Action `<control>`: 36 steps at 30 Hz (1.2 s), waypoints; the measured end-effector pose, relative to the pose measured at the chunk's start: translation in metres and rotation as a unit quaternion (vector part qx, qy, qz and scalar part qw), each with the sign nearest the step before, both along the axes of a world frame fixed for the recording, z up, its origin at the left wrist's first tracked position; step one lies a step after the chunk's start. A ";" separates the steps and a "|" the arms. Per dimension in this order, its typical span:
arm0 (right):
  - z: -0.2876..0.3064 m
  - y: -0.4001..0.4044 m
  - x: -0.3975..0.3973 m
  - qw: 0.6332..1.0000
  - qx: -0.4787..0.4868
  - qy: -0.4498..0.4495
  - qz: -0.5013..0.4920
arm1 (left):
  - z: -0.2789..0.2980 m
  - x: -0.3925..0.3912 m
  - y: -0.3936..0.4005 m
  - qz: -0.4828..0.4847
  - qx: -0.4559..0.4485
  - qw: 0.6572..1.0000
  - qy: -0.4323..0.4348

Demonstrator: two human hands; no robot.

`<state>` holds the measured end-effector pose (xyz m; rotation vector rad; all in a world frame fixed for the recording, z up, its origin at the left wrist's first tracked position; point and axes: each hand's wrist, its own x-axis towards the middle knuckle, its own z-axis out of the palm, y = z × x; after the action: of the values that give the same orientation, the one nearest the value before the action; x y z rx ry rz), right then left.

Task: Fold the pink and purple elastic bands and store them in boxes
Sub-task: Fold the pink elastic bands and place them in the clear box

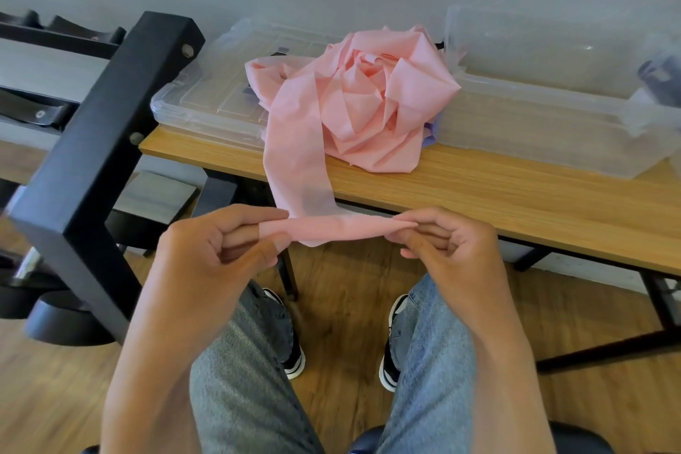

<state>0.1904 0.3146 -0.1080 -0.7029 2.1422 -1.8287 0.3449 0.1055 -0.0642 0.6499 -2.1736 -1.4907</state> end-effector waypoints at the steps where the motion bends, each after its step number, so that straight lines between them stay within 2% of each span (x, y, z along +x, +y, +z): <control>1: 0.001 0.000 0.001 1.000 0.001 0.006 0.000 | 0.001 0.000 0.000 0.000 -0.001 1.000 0.000; 5: 0.004 0.000 0.003 0.999 -0.013 0.035 -0.004 | -0.001 0.000 -0.002 0.001 0.006 1.000 0.018; 10: 0.007 0.002 0.005 0.996 -0.087 -0.001 -0.014 | -0.004 -0.004 0.003 -0.002 0.014 0.999 0.045; 14: 0.011 0.003 0.005 0.994 -0.111 -0.011 -0.013 | -0.005 -0.007 0.004 0.023 0.050 0.995 0.082; 17: 0.009 0.001 0.004 0.996 -0.089 -0.003 -0.022 | -0.007 -0.007 0.002 0.030 0.043 0.995 0.080; 23: 0.003 0.001 0.001 0.999 -0.036 0.029 -0.029 | -0.007 -0.005 0.000 0.024 0.003 0.999 0.023; 28: 0.001 0.003 0.001 0.998 -0.006 0.060 -0.034 | -0.008 -0.004 0.000 0.017 0.025 0.999 0.024; 36: 0.010 -0.003 0.008 0.993 -0.115 -0.026 -0.005 | -0.007 -0.006 0.002 0.016 0.044 0.996 0.071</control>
<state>0.1982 0.3118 -0.0981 -0.6834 1.9252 -2.0972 0.3388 0.1072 -0.0716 0.5863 -1.9922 -1.5734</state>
